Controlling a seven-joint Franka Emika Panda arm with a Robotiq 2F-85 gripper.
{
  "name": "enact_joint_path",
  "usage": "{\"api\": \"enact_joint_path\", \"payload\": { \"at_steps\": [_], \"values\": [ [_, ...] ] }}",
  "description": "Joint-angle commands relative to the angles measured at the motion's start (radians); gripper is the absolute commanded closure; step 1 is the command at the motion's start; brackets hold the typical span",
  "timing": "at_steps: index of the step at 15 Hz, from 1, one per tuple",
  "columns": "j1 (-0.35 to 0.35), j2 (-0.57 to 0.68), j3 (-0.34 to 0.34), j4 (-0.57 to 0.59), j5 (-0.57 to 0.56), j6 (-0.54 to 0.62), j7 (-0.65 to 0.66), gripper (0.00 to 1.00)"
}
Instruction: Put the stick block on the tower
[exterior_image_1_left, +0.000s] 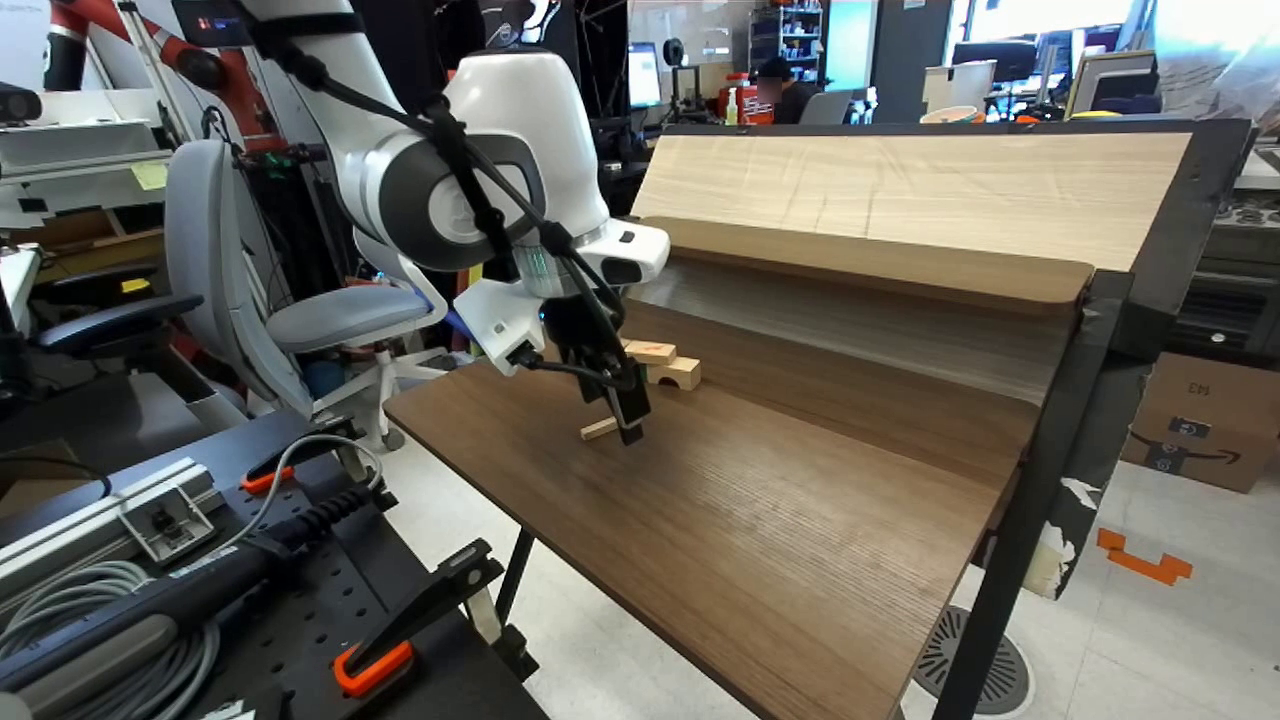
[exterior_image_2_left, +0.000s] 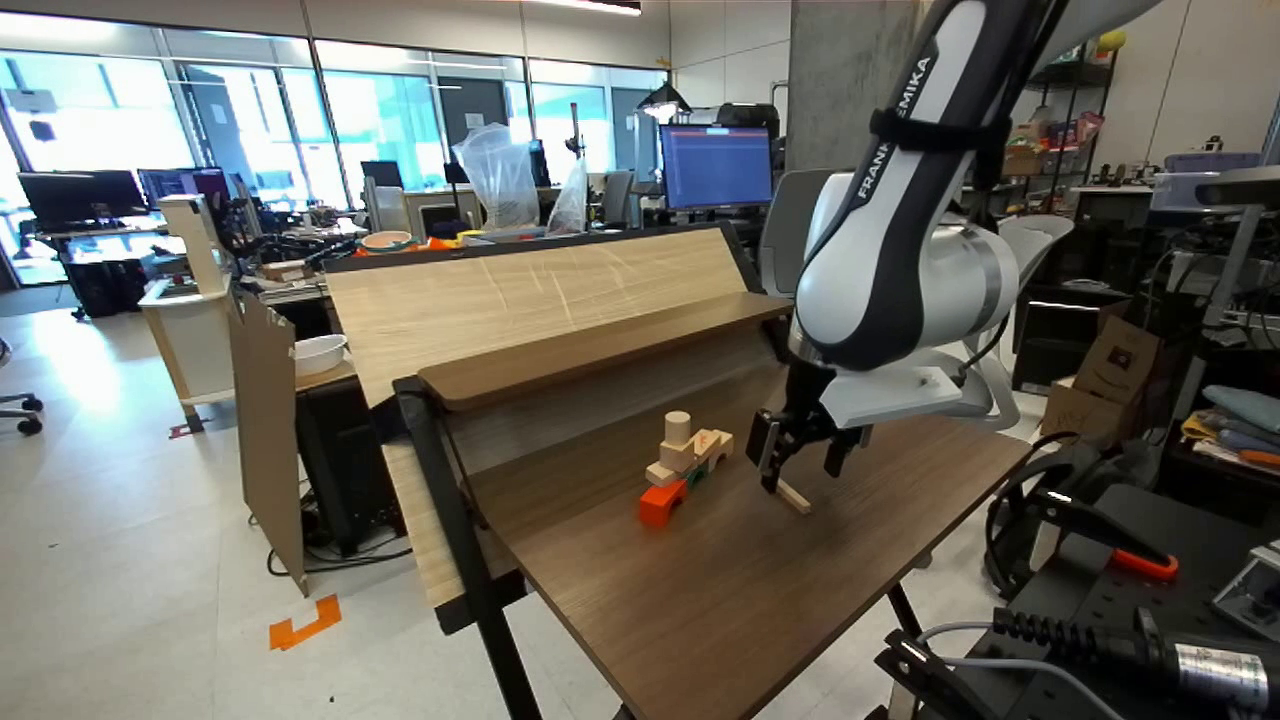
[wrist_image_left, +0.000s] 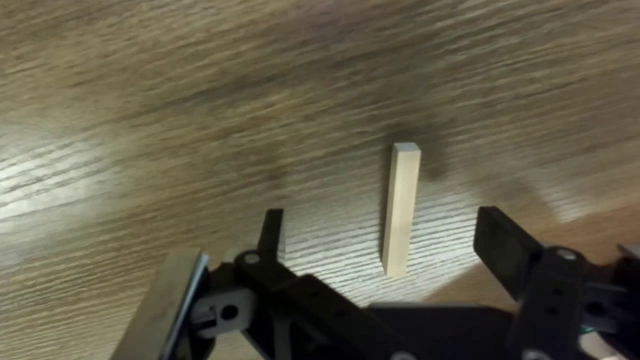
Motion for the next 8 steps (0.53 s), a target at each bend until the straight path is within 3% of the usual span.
{"api": "enact_joint_path", "payload": {
  "at_steps": [1, 8],
  "values": [
    [0.04, 0.049, -0.02, 0.054, 0.009, -0.006, 0.02, 0.35],
    [0.069, 0.065, -0.043, 0.069, 0.001, 0.0, 0.021, 0.87]
  ]
}}
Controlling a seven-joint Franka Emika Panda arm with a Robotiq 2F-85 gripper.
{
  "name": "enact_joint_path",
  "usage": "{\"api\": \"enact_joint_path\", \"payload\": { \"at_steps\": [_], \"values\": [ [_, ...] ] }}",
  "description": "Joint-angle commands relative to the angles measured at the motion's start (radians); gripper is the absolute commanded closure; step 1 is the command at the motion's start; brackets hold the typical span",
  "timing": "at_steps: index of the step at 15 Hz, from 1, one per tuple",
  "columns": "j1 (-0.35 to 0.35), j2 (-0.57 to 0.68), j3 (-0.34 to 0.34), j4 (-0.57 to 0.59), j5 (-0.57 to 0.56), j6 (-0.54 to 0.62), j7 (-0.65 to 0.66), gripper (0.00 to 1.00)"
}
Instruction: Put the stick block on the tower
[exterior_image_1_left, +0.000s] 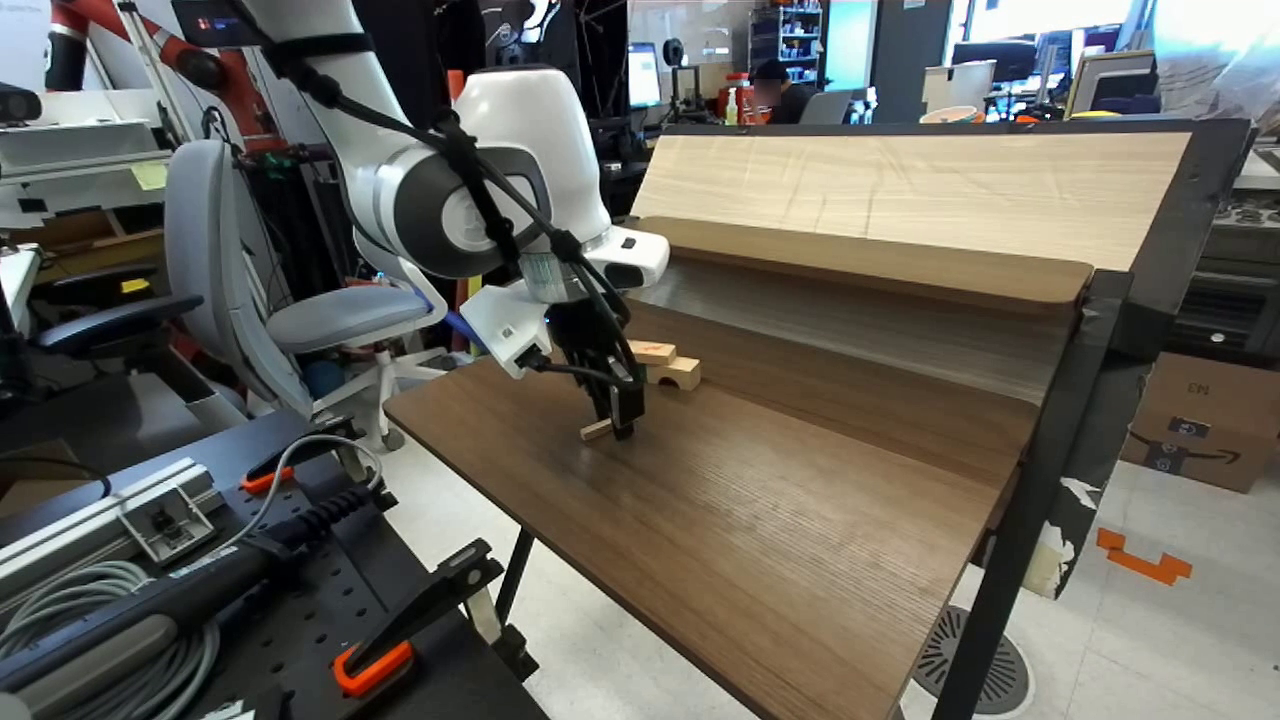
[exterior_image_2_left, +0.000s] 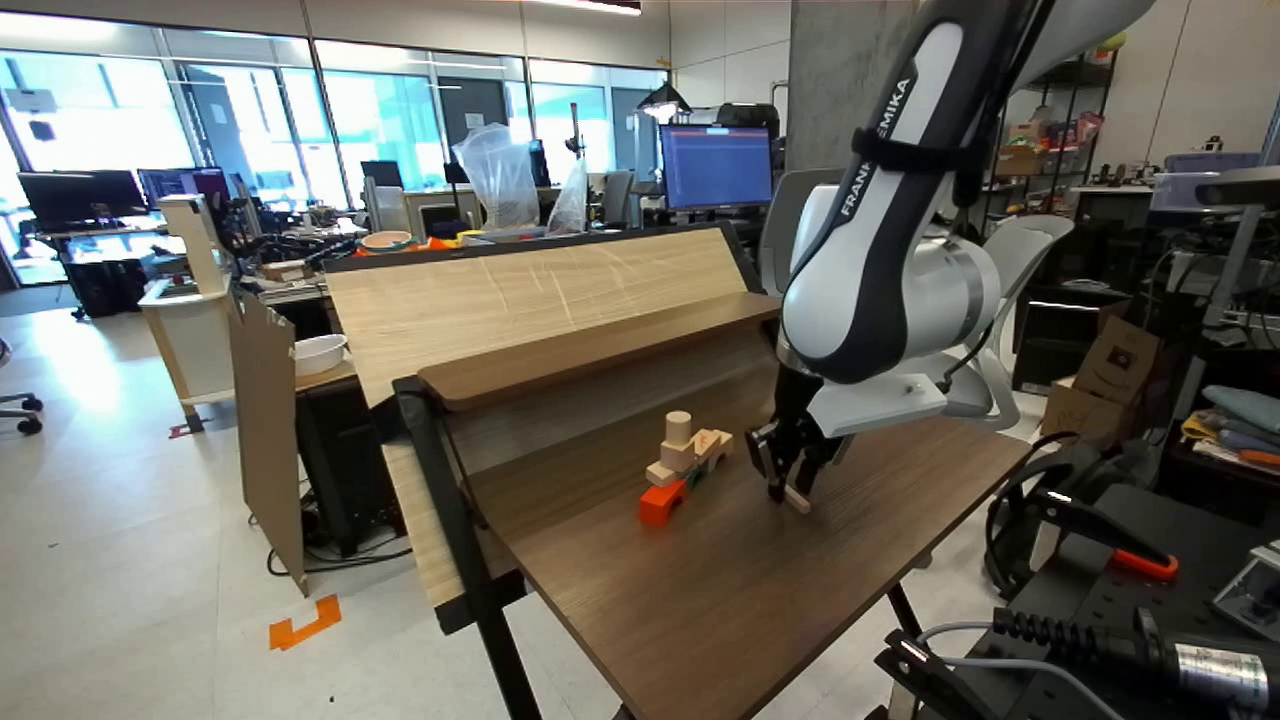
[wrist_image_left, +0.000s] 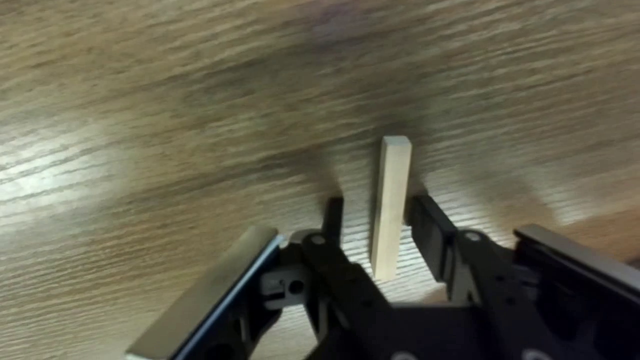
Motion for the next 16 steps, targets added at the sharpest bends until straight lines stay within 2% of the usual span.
{"api": "enact_joint_path", "payload": {
  "at_steps": [1, 2, 6, 10, 16],
  "values": [
    [0.031, 0.024, -0.02, 0.026, 0.0, 0.004, 0.012, 0.94],
    [0.032, 0.015, -0.021, 0.02, -0.001, 0.002, 0.009, 1.0],
    [0.05, -0.044, -0.033, -0.023, -0.005, -0.034, 0.015, 0.97],
    [0.097, -0.115, -0.069, -0.051, 0.001, -0.143, 0.074, 0.97],
    [0.098, -0.247, -0.04, -0.048, 0.017, -0.249, 0.163, 0.97]
  ]
}}
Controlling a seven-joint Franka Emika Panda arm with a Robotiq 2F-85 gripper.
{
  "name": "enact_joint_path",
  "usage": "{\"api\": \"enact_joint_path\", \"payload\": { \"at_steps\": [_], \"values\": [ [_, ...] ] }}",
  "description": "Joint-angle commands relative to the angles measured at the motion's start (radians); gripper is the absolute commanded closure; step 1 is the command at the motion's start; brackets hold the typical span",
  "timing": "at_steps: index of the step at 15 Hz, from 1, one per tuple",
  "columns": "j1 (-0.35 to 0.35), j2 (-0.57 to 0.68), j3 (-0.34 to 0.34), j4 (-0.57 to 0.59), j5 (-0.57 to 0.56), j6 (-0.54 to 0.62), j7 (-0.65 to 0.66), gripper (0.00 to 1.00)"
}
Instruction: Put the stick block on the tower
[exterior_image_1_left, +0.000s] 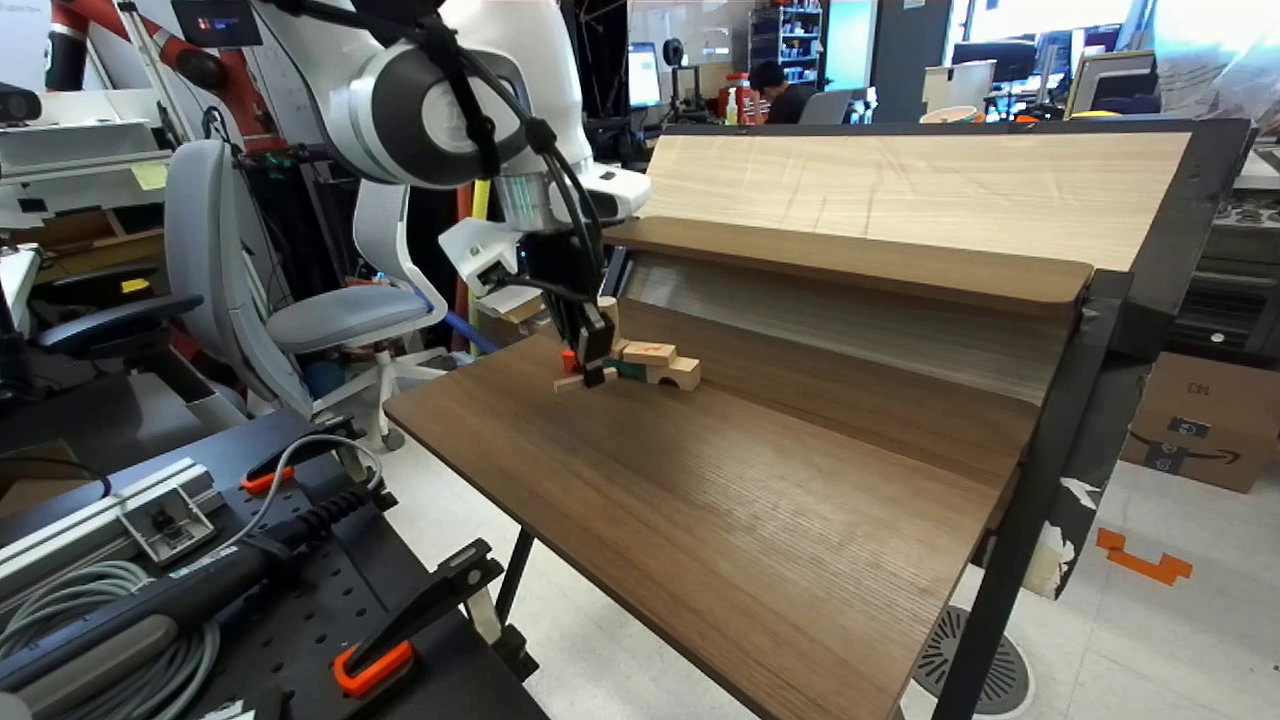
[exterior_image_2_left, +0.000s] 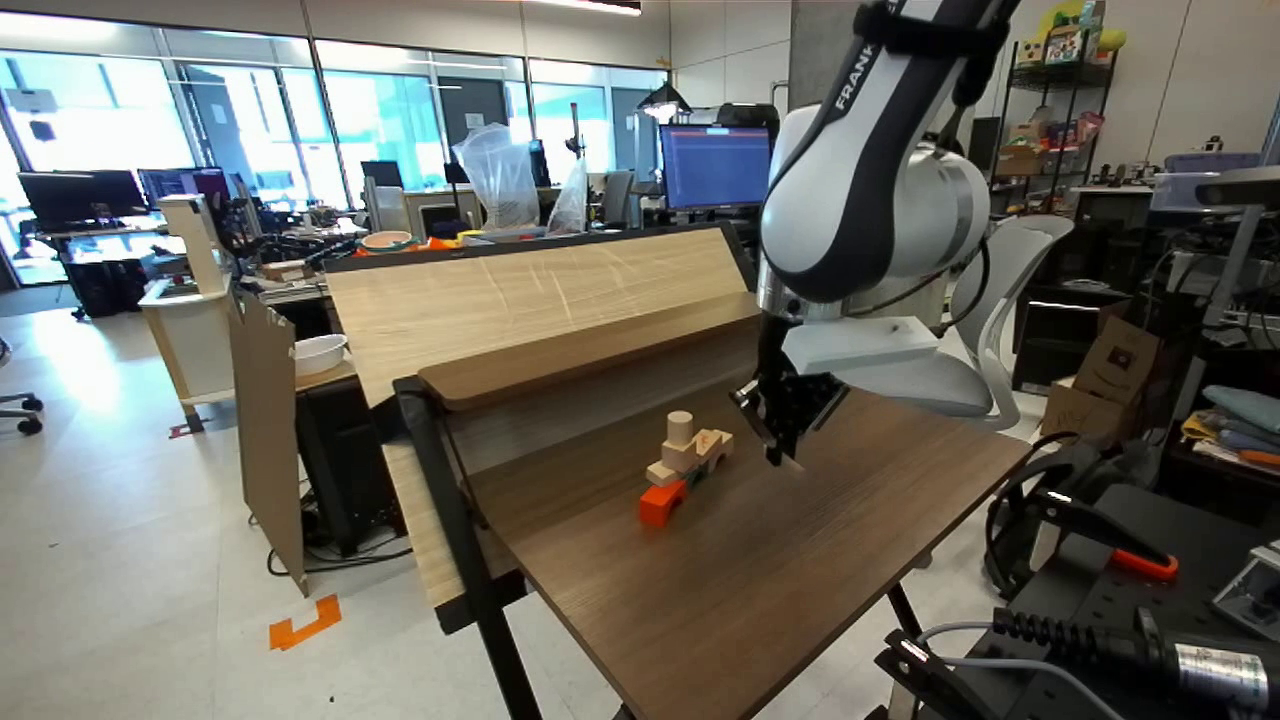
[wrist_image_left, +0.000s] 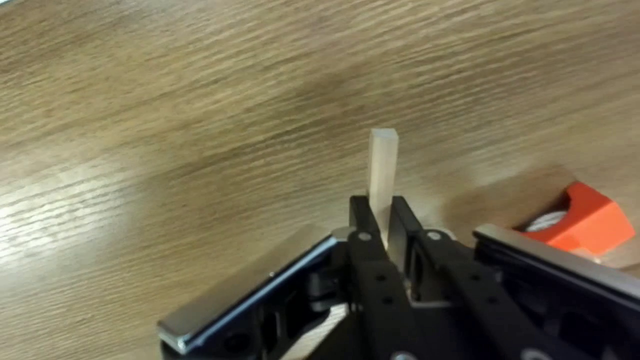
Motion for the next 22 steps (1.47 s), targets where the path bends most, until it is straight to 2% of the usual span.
{"api": "enact_joint_path", "payload": {
  "at_steps": [1, 7, 22],
  "values": [
    [0.011, -0.112, 0.01, -0.023, 0.019, -0.06, 0.058, 0.97],
    [0.021, -0.166, 0.028, 0.008, 0.011, -0.06, 0.139, 0.97],
    [0.072, -0.061, 0.019, 0.148, 0.006, -0.075, 0.261, 0.97]
  ]
}}
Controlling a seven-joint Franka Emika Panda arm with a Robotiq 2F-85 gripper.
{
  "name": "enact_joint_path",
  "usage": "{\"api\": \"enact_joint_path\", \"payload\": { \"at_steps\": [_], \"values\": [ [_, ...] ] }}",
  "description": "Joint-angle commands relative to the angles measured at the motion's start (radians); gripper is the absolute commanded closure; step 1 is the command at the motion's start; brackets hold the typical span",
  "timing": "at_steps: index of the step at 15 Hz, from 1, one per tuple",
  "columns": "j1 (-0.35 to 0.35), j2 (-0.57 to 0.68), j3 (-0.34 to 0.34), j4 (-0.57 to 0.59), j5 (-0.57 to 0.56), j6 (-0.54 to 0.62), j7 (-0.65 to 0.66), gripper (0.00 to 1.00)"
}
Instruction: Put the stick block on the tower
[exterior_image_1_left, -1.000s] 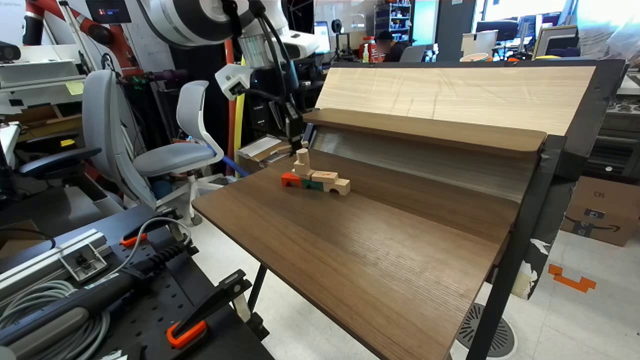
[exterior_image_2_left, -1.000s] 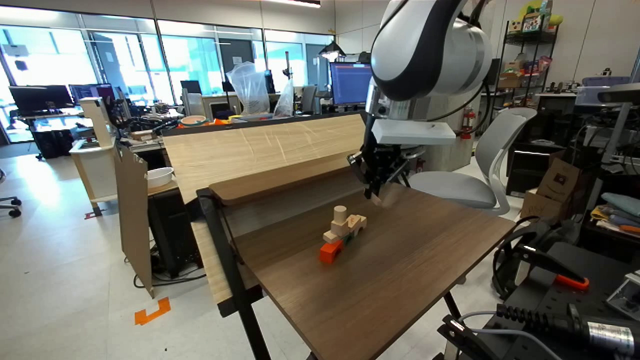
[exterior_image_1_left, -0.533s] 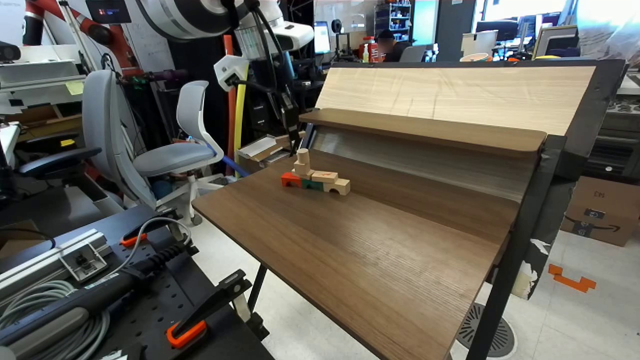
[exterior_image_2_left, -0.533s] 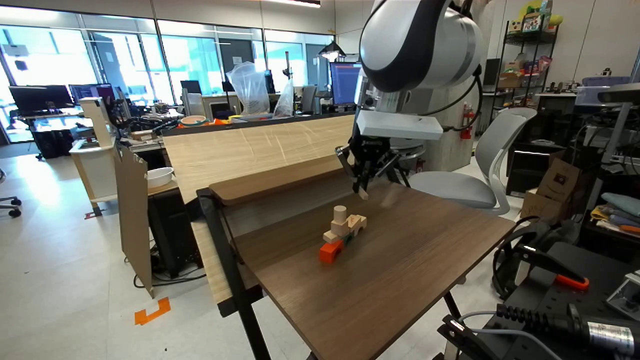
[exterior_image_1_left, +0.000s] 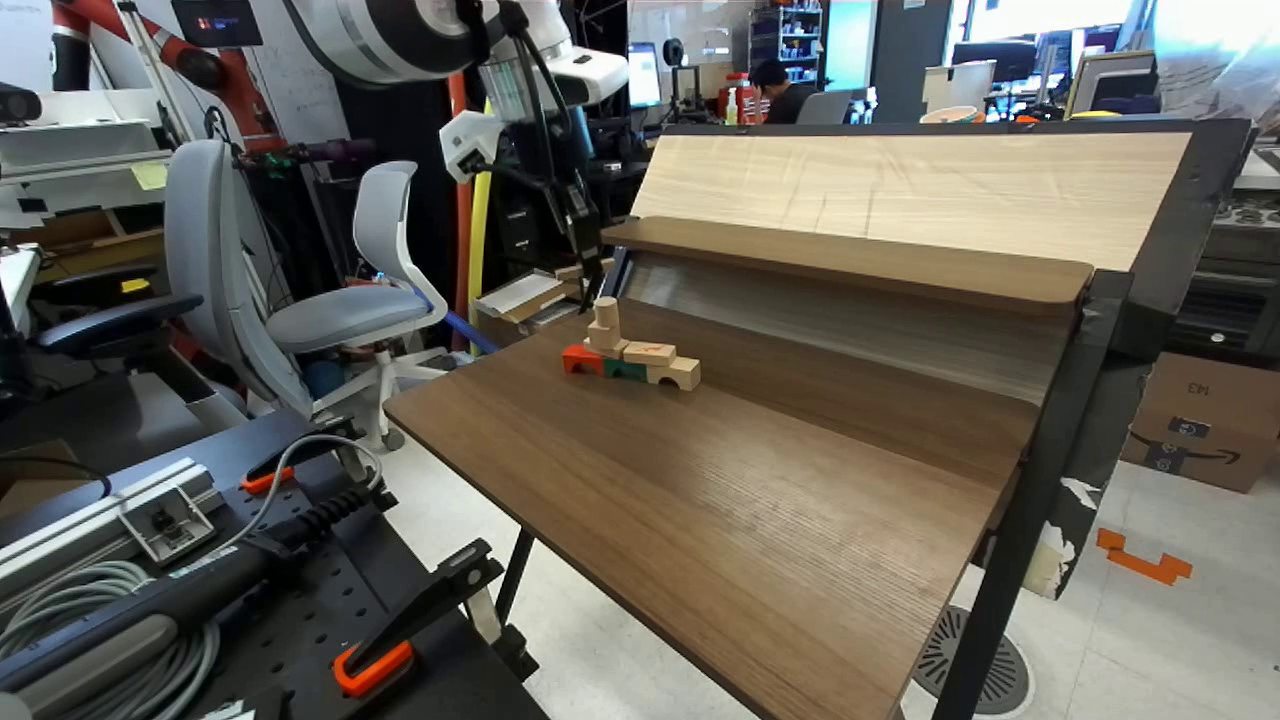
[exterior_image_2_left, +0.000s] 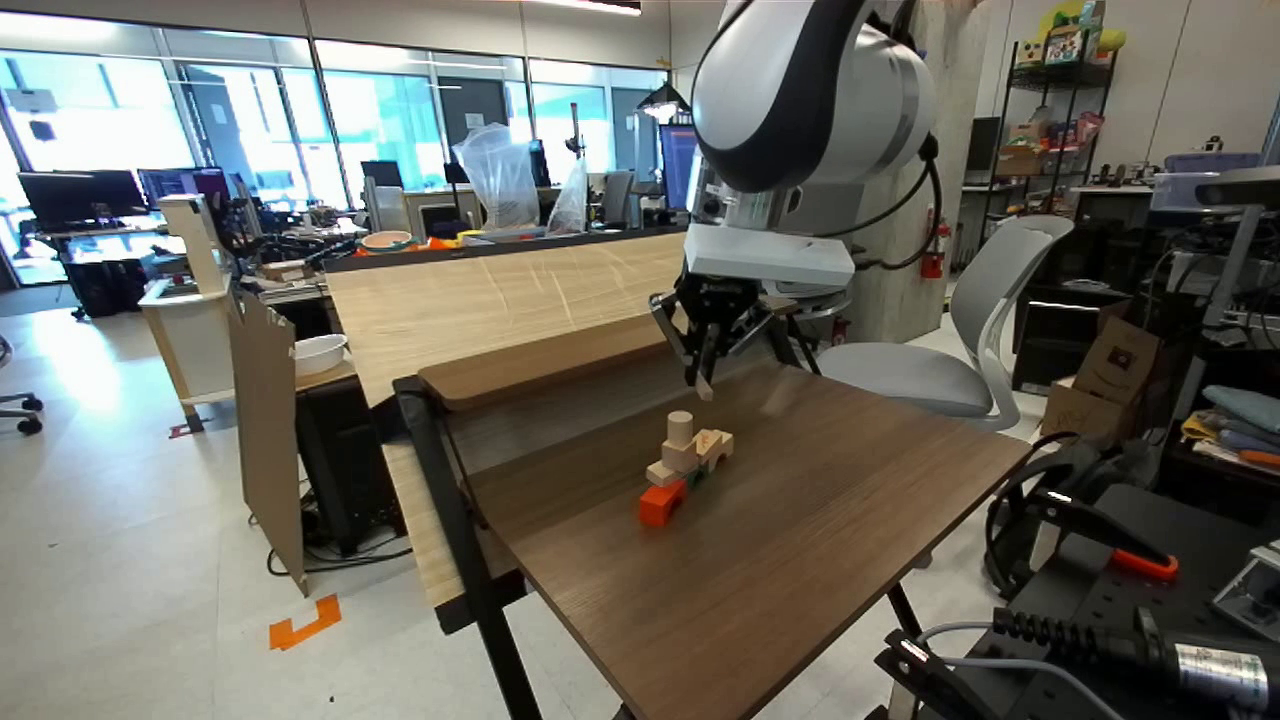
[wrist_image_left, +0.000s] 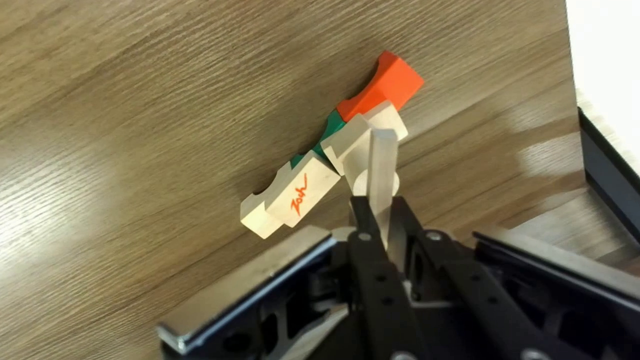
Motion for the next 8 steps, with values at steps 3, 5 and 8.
{"api": "enact_joint_path", "payload": {
  "at_steps": [3, 5, 8],
  "values": [
    [0.02, 0.064, -0.015, 0.081, 0.007, -0.041, 0.035, 0.97],
    [0.021, 0.08, -0.017, 0.096, 0.008, -0.043, 0.037, 0.97],
    [0.024, 0.102, -0.019, 0.119, 0.01, -0.046, 0.044, 0.97]
  ]
}}
